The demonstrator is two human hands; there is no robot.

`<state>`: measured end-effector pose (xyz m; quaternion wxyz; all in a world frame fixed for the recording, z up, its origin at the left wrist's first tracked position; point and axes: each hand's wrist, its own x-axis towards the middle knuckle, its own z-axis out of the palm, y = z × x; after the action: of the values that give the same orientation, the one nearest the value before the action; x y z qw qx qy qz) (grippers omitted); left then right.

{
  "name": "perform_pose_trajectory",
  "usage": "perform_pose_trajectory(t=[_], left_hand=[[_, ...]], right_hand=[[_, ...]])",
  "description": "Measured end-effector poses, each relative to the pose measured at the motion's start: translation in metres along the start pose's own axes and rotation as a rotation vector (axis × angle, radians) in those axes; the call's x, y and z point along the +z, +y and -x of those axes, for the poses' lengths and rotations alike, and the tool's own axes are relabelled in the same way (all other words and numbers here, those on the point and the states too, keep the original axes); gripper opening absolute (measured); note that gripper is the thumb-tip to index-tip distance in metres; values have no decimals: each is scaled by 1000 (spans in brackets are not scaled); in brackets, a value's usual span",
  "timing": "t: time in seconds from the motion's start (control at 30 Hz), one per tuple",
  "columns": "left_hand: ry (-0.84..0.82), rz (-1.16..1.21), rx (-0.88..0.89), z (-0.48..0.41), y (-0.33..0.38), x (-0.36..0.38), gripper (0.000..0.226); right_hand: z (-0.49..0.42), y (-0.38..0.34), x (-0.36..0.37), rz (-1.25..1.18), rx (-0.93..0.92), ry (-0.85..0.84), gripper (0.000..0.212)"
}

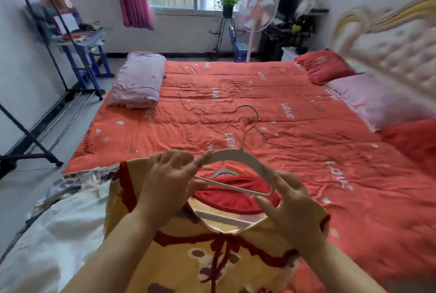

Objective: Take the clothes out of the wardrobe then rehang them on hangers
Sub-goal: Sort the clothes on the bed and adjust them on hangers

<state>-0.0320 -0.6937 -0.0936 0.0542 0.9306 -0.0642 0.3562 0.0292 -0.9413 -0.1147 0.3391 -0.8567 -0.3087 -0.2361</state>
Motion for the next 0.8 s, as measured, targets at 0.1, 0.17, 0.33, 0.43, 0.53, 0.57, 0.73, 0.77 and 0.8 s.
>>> perform_pose_trajectory(t=[0.1,0.17,0.33,0.43,0.53,0.57,0.73,0.77,0.8], left_hand=[[9,63,49,-13,76,2,62],[31,117,58,-25,124,4,58],[95,214,86,-57,220,15,58],[140,249,75,-77,262,28,59],[124,290,65,-99,289,48,63],[105,312,67,-107,295,56,64],[53,475,102,-151,311,103,65],[48,498,109,-160,312,113,65],[42,520,115,-168,312,122,66]], right_hand=[[33,27,-71,97,15,61,67],[48,44,-117,201,21,104,70],[67,92,-209,311,25,148,72],[64,109,-250,473,-32,166,71],[49,133,-276,602,-76,184,78],[43,146,-281,621,-81,192,80],[11,204,-294,647,-78,156,87],[4,213,-295,659,-69,146,86],[-3,222,-294,665,-59,134,85]])
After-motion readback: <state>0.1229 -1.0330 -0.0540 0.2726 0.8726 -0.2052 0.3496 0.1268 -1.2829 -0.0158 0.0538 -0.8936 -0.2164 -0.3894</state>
